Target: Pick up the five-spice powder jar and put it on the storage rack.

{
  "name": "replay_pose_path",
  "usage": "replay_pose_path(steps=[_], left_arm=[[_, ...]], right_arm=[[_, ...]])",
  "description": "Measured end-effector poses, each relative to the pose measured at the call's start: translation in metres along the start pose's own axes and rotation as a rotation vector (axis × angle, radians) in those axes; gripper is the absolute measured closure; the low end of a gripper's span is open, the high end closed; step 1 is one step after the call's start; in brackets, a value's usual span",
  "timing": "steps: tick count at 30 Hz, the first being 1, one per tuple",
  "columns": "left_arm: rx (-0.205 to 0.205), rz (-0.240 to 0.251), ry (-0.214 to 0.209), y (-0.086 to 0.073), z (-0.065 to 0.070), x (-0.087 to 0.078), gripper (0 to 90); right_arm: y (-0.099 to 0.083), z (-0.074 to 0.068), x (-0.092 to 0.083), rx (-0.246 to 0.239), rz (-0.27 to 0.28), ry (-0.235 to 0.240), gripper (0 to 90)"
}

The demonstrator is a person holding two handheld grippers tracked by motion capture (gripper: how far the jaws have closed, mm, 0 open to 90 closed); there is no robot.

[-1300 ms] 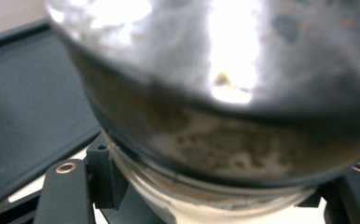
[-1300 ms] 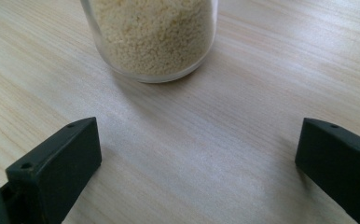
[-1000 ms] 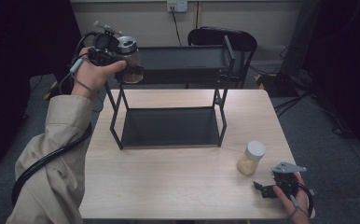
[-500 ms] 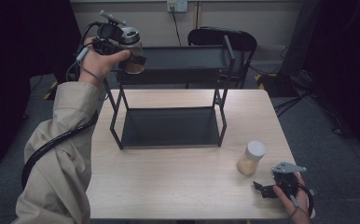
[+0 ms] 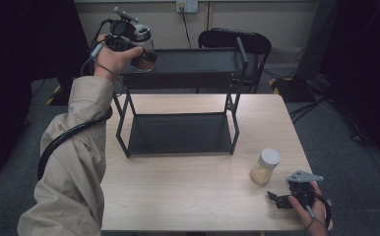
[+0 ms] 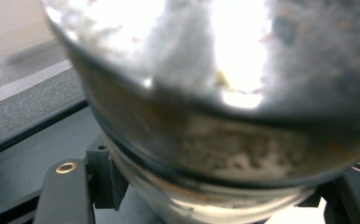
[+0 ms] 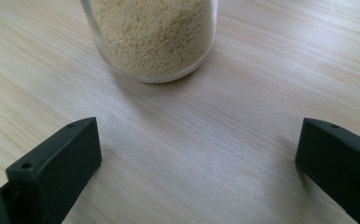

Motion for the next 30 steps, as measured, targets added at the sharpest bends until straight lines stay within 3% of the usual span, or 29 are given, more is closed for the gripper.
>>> replay_pose_path(steps=[8,23,30], left_arm=[[0.003,-0.005,0.015,-0.002,0.000,0.014,29.9],[-0.020,0.007,0.026,-0.006,0.002,0.015,29.2],[-0.061,0.024,0.063,-0.010,0.008,0.005,8.9]], right_arm=[[0.000,0.000,0.000,0.000,0.000,0.000,0.0],[0.000,0.000,0.000,0.001,0.000,0.000,0.0],[0.000,0.000,0.000,0.002,0.000,-0.001,0.0]])
Point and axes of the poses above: each handheld gripper's, and its own axes: x roughly forward along the jaws, y roughly out of its top, z roughly to its right, the point moved 6 cm from there along x, roughly forward along the jaws, and after that the axes turned 5 degrees about x, right-handed, at the moved point
